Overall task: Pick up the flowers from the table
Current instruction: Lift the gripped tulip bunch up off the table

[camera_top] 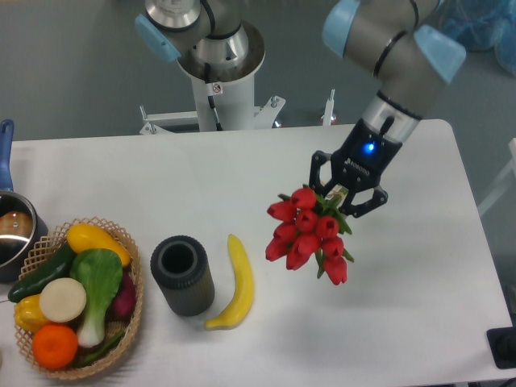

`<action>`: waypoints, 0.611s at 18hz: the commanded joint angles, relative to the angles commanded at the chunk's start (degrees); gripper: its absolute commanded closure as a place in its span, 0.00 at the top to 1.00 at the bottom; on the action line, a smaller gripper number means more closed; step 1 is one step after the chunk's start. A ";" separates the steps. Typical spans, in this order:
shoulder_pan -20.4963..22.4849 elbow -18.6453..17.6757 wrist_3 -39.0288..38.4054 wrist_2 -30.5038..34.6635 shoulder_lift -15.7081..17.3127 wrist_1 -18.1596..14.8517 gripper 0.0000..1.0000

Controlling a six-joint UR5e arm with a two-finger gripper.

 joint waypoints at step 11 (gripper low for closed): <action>-1.06 -0.88 -3.08 -19.53 2.20 0.09 0.36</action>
